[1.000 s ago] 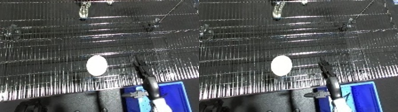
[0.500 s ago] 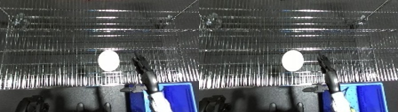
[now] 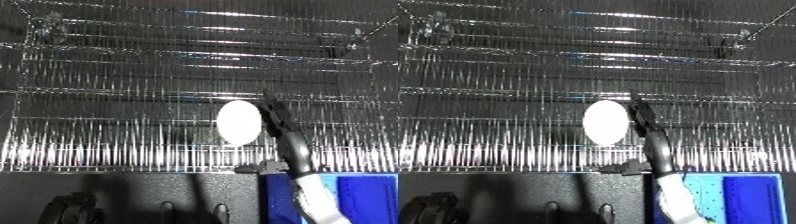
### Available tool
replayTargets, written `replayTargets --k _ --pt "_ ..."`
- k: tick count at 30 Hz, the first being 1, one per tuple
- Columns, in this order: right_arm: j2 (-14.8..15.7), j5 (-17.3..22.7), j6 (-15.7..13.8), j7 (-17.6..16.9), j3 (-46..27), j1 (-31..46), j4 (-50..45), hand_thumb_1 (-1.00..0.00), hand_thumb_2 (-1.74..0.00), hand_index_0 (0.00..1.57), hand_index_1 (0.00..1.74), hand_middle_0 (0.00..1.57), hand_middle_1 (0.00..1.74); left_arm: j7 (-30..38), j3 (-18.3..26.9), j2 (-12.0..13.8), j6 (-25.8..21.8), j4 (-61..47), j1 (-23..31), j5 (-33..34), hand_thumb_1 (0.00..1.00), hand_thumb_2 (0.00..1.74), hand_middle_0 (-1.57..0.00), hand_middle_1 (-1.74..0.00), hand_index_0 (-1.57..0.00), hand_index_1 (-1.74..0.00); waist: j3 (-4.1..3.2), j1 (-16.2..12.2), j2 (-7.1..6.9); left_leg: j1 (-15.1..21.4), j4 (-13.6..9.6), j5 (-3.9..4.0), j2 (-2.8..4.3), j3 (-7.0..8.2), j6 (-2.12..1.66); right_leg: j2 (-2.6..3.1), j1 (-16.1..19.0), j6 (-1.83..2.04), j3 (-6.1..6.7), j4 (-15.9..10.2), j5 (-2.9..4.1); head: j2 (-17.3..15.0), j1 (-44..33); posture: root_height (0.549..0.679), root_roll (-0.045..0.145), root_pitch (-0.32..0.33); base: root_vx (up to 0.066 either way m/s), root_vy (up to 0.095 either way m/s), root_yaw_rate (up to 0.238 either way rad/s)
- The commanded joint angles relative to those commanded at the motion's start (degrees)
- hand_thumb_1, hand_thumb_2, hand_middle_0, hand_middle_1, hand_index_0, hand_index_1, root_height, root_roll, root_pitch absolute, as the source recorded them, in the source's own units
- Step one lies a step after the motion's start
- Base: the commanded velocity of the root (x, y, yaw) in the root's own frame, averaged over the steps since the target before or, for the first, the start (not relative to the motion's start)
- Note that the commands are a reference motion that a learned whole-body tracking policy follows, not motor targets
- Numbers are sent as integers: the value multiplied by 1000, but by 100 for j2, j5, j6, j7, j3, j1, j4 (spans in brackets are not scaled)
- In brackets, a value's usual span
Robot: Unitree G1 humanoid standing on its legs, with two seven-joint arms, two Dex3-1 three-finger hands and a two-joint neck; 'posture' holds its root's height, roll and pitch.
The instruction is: Pick up the object and place it into the box
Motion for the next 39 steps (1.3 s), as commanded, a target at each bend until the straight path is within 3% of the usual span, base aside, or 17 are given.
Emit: replayTargets --k 9,19,27,39 --pt "-37 52 86 -66 87 -452 79 0 0 0 0 0 0 109 -97 43 13 -130 -15 -71 1000 1740 -1570 -1740 -1570 -1740 0 76 97 -333 135 -44 -66 11 40 -3 -358 -18 -16 173 -8 503 316 642 33 125 5 17 26" --pt "-163 226 16 -142 130 -819 380 -500 -870 785 870 785 870 142 -184 77 -28 -222 -4 -188 1000 1740 -1570 -1740 -1570 -1740 0 141 204 -549 242 -94 -127 26 68 -4 -591 -49 -29 306 -40 722 606 638 33 148 -18 18 12" --pt "-259 235 63 -316 104 -858 489 -500 -870 785 870 785 870 122 -227 113 -125 -263 2 -264 1000 1740 -1570 -1740 -1570 -1740 0 134 197 -467 142 -77 -117 22 88 22 -523 -56 -22 200 -18 786 676 640 32 149 -39 0 -24" --pt "-293 132 -21 -467 -37 -679 291 -500 -870 785 870 785 870 34 -184 125 -243 -153 19 -237 1000 1740 -1570 -1740 -1570 -1740 0 19 62 94 -294 46 -2 -43 69 106 -40 -43 13 -245 79 795 732 649 30 116 -58 -39 -59"
